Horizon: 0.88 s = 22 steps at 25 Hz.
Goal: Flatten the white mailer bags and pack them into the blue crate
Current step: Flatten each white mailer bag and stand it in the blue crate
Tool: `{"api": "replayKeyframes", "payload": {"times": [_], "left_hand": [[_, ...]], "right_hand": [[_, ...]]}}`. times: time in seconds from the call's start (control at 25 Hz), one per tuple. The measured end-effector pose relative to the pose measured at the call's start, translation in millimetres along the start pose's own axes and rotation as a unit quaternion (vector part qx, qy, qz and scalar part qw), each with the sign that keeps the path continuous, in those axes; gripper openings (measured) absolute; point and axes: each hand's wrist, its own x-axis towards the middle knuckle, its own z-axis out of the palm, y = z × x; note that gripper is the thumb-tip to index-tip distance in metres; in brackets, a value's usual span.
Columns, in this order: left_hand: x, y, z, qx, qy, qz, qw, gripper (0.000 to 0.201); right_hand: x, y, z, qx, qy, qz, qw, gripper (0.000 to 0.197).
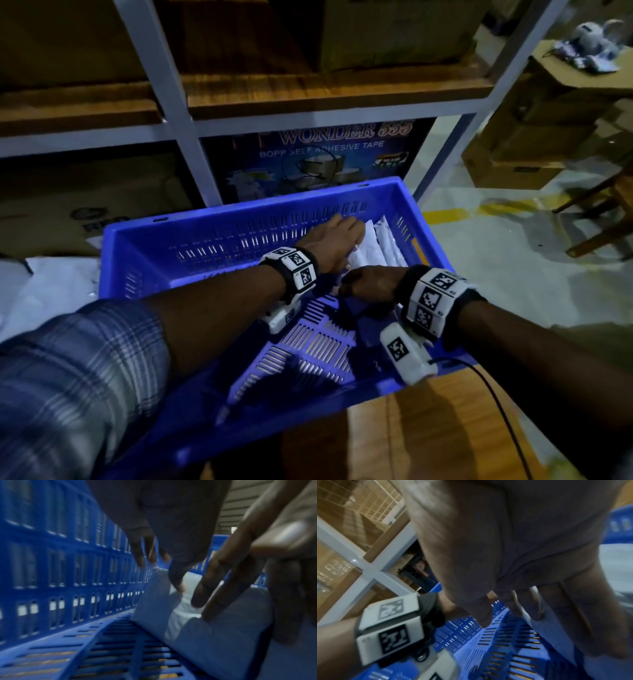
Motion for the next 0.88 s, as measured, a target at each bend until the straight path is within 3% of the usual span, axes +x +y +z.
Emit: {"api": "replayKeyframes", "payload": {"times": [0.08,0.2,0.56,0.76,0.88], "left_hand": [[-6.5,-9.8,7.2,-0.046,-0.027,0.007,0.999,0.024],[-14.1,-8.1,17.3,-0.040,-0.063,0.016,0.997,0.031],[-33.8,6.0,0.4,-0.007,-0.054,-0.046,0.997,0.026],[-66.3,11.7,-36.0,-0.007,0.001,-0.060,0.998,0.027],[-100.9,18.8,-72.9,0.004,0.048,-0.087,0.995,0.025]], "right_hand": [[1.8,1.7,1.8,0.010,0.003,0.005,1.000,0.047],[-2.6,-0.3,1.5,0.027,-0.001,-0.001,1.000,0.042],[-52.3,-20.5,-3.3,0.045,0.024,0.038,0.998,0.044],[-74.9,-41.4,-5.4,0.097,0.097,0.052,0.989,0.044],[-100.0,-63.6,-6.4,0.059,0.196,0.050,0.977,0.046]]}}
